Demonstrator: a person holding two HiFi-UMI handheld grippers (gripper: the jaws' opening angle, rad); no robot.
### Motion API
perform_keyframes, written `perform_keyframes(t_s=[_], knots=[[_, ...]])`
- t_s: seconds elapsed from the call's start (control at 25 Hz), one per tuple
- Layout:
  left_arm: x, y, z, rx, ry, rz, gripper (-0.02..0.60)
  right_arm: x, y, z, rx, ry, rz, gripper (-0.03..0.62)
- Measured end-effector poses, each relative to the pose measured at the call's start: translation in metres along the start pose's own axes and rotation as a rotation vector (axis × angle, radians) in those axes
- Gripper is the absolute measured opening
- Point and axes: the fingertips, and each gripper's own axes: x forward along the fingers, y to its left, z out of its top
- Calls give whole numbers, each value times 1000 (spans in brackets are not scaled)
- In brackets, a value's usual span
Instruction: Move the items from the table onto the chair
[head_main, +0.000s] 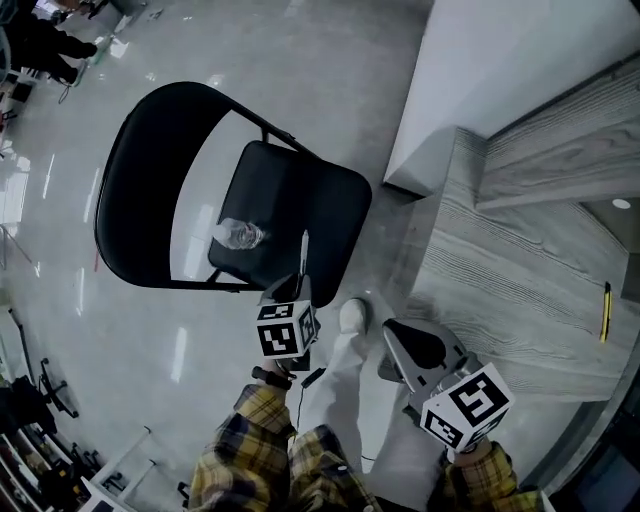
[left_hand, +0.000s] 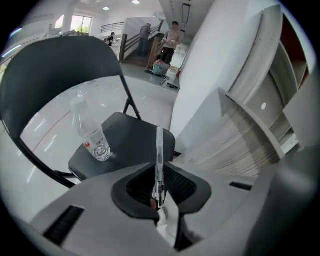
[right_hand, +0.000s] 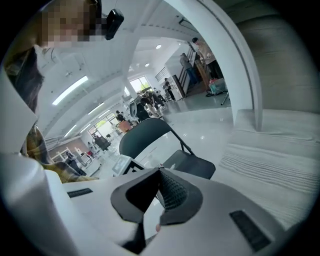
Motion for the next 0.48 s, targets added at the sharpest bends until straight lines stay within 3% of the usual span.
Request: perform_keyframes(t_s=[0.16, 0.48], knots=[[52, 26, -24, -43, 39, 21, 57, 24, -9, -7, 8, 7, 23, 17], [114, 63, -53, -39, 150, 71, 58, 35, -24, 1, 22, -21, 8, 17]])
